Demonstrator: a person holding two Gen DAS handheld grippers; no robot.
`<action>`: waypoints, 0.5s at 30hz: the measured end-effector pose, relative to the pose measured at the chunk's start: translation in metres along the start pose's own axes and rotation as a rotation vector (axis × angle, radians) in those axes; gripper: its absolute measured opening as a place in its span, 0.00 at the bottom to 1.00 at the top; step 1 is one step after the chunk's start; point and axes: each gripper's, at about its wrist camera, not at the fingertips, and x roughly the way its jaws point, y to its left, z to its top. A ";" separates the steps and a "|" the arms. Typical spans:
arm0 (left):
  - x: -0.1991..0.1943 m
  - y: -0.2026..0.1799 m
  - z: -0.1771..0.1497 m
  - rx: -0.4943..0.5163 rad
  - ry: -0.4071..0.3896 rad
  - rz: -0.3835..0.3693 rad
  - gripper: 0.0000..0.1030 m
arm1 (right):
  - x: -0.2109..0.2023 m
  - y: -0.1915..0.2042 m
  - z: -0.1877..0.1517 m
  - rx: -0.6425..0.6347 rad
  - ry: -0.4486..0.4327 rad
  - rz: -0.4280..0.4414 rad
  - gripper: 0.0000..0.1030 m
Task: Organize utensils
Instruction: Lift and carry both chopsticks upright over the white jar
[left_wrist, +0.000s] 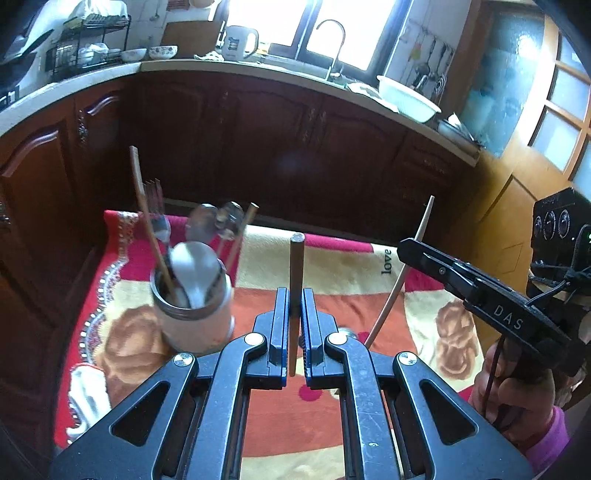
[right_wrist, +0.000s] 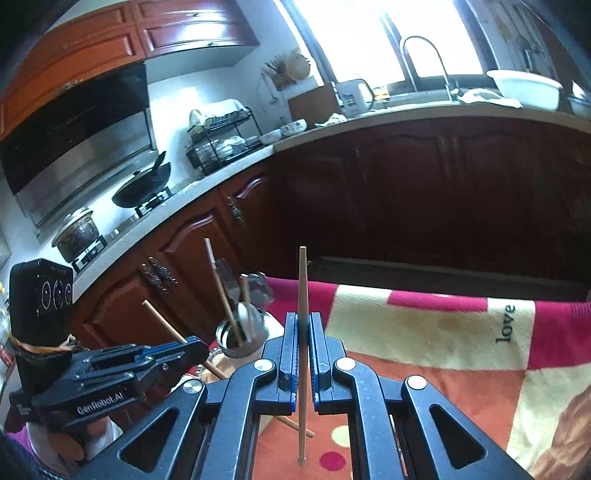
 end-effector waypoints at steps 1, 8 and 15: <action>-0.006 0.004 0.002 -0.003 -0.004 0.000 0.04 | 0.000 0.006 0.003 -0.010 -0.003 0.006 0.05; -0.043 0.031 0.026 -0.025 -0.053 0.011 0.04 | 0.004 0.034 0.024 -0.047 -0.027 0.047 0.05; -0.074 0.053 0.055 -0.041 -0.104 0.019 0.04 | 0.017 0.061 0.046 -0.068 -0.067 0.078 0.05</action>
